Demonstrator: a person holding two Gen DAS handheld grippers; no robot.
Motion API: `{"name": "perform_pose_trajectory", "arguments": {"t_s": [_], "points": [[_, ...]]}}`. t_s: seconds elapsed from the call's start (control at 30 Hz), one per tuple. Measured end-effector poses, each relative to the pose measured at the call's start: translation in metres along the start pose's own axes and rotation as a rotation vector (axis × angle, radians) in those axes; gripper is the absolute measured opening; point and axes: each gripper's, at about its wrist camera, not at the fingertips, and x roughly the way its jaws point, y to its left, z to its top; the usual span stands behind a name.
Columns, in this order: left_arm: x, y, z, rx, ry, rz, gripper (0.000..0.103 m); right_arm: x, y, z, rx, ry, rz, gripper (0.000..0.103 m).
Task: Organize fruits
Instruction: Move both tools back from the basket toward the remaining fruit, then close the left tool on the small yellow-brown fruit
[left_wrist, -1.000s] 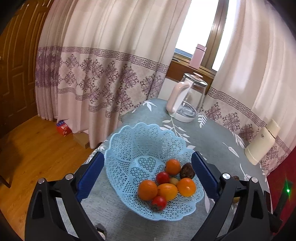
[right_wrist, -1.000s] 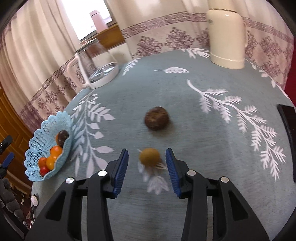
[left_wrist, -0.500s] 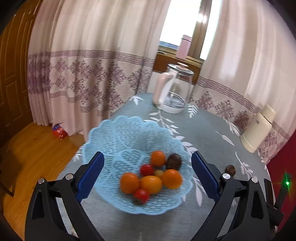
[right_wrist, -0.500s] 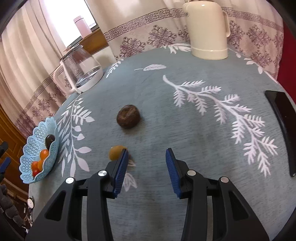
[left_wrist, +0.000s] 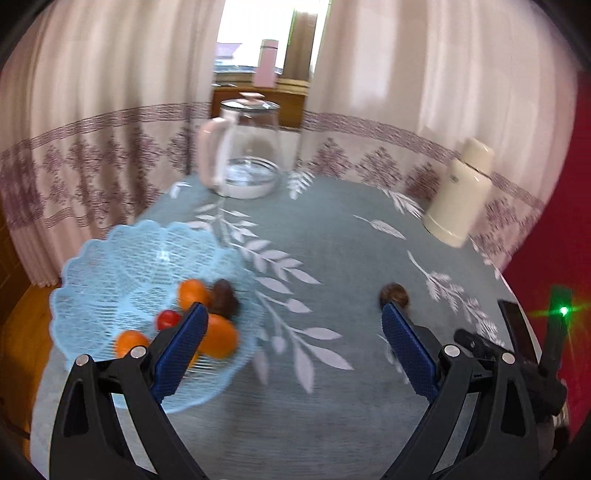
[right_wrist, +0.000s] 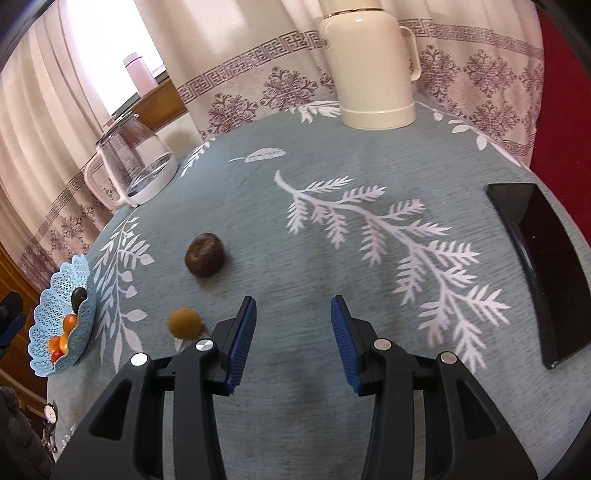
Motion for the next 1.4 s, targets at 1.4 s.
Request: {"name": "perform_pose_trajectory", "arguments": {"t_s": [1.4], "points": [[0.101, -0.096, -0.025, 0.187, 0.189, -0.097, 0.095, 0.006, -0.021, -0.004, 0.077, 0.015, 0.012, 0.043]]}}
